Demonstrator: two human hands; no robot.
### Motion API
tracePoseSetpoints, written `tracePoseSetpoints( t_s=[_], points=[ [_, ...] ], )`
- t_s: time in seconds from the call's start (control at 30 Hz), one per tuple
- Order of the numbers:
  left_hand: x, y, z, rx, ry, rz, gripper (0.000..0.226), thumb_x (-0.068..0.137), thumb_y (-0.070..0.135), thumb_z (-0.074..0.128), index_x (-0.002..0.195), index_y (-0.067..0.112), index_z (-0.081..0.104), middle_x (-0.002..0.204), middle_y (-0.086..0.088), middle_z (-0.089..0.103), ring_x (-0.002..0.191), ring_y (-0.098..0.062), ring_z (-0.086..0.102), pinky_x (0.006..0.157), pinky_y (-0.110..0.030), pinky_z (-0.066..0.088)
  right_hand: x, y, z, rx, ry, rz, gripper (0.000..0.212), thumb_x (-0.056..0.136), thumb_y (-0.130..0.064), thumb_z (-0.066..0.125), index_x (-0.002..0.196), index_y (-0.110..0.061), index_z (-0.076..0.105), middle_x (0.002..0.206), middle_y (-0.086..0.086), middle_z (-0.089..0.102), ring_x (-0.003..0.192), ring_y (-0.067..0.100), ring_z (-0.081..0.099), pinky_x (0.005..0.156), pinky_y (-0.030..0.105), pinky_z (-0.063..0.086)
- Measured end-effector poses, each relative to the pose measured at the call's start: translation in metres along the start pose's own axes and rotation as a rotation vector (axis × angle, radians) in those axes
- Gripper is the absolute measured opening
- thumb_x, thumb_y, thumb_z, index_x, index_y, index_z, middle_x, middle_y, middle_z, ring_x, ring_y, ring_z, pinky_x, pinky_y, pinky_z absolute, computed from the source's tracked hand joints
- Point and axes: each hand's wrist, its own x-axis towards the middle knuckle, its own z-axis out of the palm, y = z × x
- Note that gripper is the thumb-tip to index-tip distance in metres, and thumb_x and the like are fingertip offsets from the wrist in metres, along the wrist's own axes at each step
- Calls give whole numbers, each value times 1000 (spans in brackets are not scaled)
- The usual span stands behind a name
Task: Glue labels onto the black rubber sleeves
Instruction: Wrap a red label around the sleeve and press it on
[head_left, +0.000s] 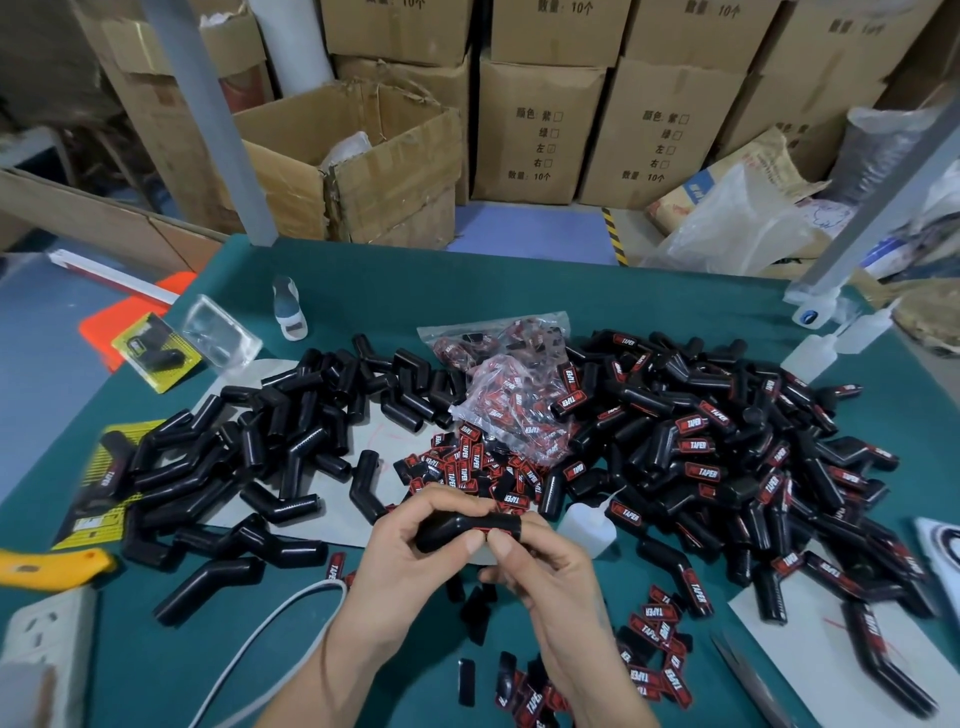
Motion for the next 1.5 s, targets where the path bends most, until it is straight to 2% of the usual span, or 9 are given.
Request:
tracePoseSetpoints(
  t_s=[0.2, 0.47, 0.6, 0.7, 0.87, 1.03, 1.17, 1.33, 1.5],
  points=[
    [0, 2, 0, -53, 14, -47, 19, 84, 21, 79, 102, 18, 77, 114, -12, 76, 111, -26, 71, 95, -30, 55, 0, 0, 1, 0, -4, 12, 47, 84, -52, 83, 111, -14, 82, 86, -12, 64, 72, 2, 59, 82, 35, 59],
    [1, 3, -2, 53, -7, -35, 19, 86, 21, 77, 105, 22, 80, 113, -10, 74, 110, -22, 70, 96, -26, 54, 2, -1, 1, -124, 23, -17, 34, 87, -44, 79, 110, -19, 82, 107, 9, 67, 88, 15, 67, 82, 31, 59],
    [0, 1, -2, 29, 14, -40, 20, 83, 25, 80, 102, 21, 81, 110, -11, 74, 109, -24, 69, 95, -29, 54, 0, -1, 4, -126, 27, -19, 34, 88, -43, 78, 111, -18, 82, 109, 6, 69, 93, 16, 68, 82, 31, 59],
    [1, -1, -2, 29, 26, -28, 21, 83, 26, 81, 103, 19, 81, 110, -12, 73, 109, -27, 69, 96, -30, 54, -1, 0, 7, -127, 33, -28, 43, 86, -53, 79, 113, -19, 81, 111, 4, 69, 85, 11, 67, 82, 32, 59],
    [1, -3, -3, 25, 40, -25, 23, 82, 27, 81, 103, 18, 81, 111, -13, 73, 110, -30, 69, 98, -35, 54, -1, 4, 7, -131, 42, -9, 46, 87, -58, 75, 116, -22, 80, 98, -5, 65, 75, 10, 61, 88, 40, 59],
    [0, -4, -5, 4, 37, -54, 22, 82, 28, 81, 102, 21, 81, 110, -9, 74, 109, -26, 69, 96, -37, 53, -4, -5, 8, -199, 44, 10, 35, 87, -53, 71, 109, -29, 82, 83, -14, 61, 80, 17, 69, 75, 20, 53],
    [1, -5, -6, 40, 32, -48, 20, 84, 29, 81, 103, 23, 80, 112, -8, 74, 111, -25, 69, 98, -37, 52, -2, -6, 5, -176, 3, 24, 45, 85, -61, 74, 112, -27, 81, 86, -9, 58, 80, 18, 65, 84, 27, 56],
    [1, -3, -6, 68, 8, -40, 17, 85, 25, 81, 102, 24, 81, 109, -3, 73, 110, -21, 69, 98, -28, 51, -1, -8, 5, -163, 6, -19, 19, 93, -48, 70, 82, -36, 79, 82, -13, 56, 81, 24, 56, 82, 26, 58],
    [1, -6, -7, 30, 5, -31, 18, 84, 24, 81, 102, 20, 81, 108, -4, 72, 109, -22, 68, 96, -29, 52, -1, -9, 5, -163, -3, -68, 21, 96, -42, 66, 80, -37, 79, 81, -18, 57, 79, 8, 57, 78, 24, 56]
  ],
)
